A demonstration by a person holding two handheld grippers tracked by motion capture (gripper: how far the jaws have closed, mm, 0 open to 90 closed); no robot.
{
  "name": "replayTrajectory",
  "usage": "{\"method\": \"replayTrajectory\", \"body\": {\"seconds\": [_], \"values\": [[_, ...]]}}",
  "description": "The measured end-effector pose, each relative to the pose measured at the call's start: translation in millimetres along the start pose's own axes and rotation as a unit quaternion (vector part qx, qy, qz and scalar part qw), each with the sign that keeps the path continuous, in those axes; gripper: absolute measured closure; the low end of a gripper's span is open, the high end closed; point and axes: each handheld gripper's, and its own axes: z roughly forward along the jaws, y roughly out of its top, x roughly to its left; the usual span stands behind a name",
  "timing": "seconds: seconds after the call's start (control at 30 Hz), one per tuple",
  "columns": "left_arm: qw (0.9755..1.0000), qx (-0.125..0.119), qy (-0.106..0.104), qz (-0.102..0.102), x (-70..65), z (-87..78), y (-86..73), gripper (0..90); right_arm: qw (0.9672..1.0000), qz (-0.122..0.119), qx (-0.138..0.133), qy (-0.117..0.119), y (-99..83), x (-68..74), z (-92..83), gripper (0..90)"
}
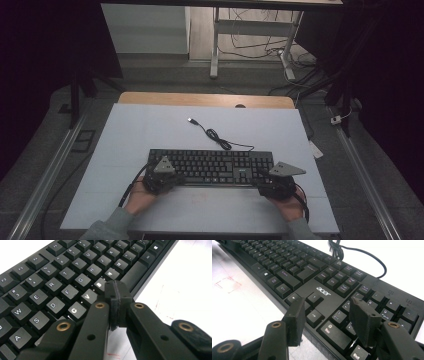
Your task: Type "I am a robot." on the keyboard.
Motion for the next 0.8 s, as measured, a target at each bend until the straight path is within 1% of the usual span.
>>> {"method": "replayTrajectory", "body": {"seconds": [0.17, 0.23, 0.37, 0.43, 0.5, 0.57, 0.7, 0.73, 0.8], "values": [[1.0000, -0.001, 0.001, 0.002, -0.1, 2.1, 0.1, 88.9, 1.0000, 0.003, -0.002, 0.001, 0.0, -0.7, -0.3, 46.8], [1.0000, 0.005, 0.004, 0.002, -0.2, 4.1, -0.1, 88.9, 1.0000, 0.003, -0.001, 0.001, 0.0, -0.9, -0.7, 46.8], [1.0000, 0.004, 0.006, 0.003, -0.8, 4.7, 0.4, 89.1, 1.0000, 0.001, 0.001, -0.001, -0.1, -0.2, -0.2, 46.7], [1.0000, 0.000, 0.008, 0.004, -1.1, 2.9, 0.6, 89.1, 1.0000, 0.000, 0.000, 0.000, 0.1, 0.0, -0.1, 46.7], [0.9999, -0.015, 0.009, 0.001, 0.3, -1.9, 1.3, 89.1, 1.0000, 0.000, -0.002, 0.002, 0.3, 0.0, 0.0, 46.7], [0.9993, -0.036, 0.006, -0.008, 2.6, -9.2, 2.1, 89.1, 1.0000, 0.000, 0.000, -0.001, 0.1, -0.2, -0.1, 46.7], [0.9967, -0.074, 0.010, -0.033, 9.1, -22.1, 0.8, 89.0, 1.0000, 0.001, 0.000, 0.001, -0.3, -1.1, 0.2, 46.7], [0.9960, -0.079, 0.010, -0.040, 11.3, -24.1, 0.3, 89.0, 1.0000, 0.000, 0.002, -0.002, 0.0, -1.1, -0.2, 46.7], [0.9949, -0.086, 0.010, -0.052, 15.6, -26.7, -0.9, 87.8, 1.0000, 0.001, 0.001, 0.001, -0.3, -1.3, 0.3, 46.6]]}}
